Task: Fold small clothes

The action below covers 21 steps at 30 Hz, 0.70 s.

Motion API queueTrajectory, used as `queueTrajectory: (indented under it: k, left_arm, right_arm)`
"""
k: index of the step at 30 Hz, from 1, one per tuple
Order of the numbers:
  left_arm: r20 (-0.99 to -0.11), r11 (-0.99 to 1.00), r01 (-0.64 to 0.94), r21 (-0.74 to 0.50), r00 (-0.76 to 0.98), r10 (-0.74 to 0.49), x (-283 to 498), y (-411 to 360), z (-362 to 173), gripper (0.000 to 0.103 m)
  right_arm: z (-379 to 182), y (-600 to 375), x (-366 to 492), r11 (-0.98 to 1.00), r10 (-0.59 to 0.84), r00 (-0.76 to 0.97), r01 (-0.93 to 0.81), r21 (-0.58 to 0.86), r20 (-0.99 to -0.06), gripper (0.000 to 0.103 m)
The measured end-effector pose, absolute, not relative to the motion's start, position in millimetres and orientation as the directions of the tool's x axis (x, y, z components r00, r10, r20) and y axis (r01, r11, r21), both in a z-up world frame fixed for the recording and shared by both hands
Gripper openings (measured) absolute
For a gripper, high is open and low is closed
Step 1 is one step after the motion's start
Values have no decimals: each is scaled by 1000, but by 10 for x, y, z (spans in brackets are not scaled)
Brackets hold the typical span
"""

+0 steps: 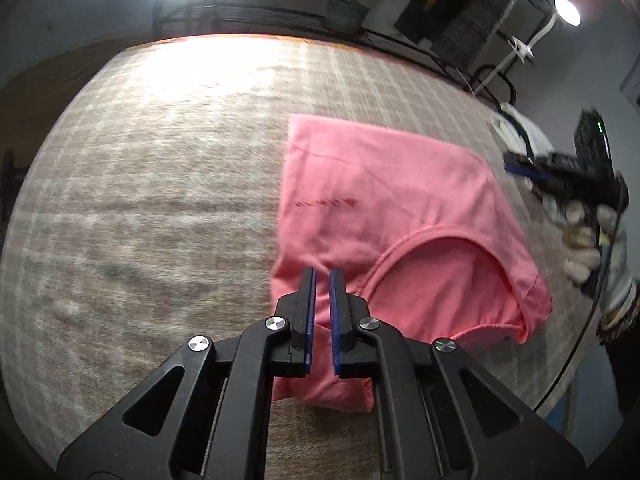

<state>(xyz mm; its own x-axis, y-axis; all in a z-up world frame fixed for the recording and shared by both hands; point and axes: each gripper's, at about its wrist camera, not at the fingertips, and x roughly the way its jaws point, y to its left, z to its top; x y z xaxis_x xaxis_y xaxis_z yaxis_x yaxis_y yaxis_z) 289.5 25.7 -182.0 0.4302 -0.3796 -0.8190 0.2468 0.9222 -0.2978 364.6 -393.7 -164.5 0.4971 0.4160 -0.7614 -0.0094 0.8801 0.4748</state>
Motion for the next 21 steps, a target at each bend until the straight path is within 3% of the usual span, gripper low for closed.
queueTrajectory:
  k: [2, 3, 8, 16, 21]
  left_arm:
    - [-807, 917, 205, -343, 435, -399, 2951, 417, -1798, 41]
    - [-800, 913, 177, -368, 440, -408, 2989, 505, -1787, 43]
    - [-774, 846, 69, -529, 371, -514, 3223, 737, -1948, 43]
    - [-758, 790, 14, -612, 272, -593, 3523, 637, -2245, 43]
    - [-719, 751, 9, -660, 283, -635, 3658, 562, -2288, 43]
  right_arm:
    - [-1580, -3938, 3541, 868, 446, 492, -37, 494, -747, 44]
    - [-1565, -3927, 3468, 859, 474, 475, -64, 508, -742, 44]
    - [-1674, -4013, 3165, 768, 602, 405, -57, 638, -689, 49]
    - [-2051, -4144, 2938, 663, 680, 389, 34, 748, -621, 49]
    - [-2211, -4025, 2992, 599, 722, 398, 51, 799, -566, 37]
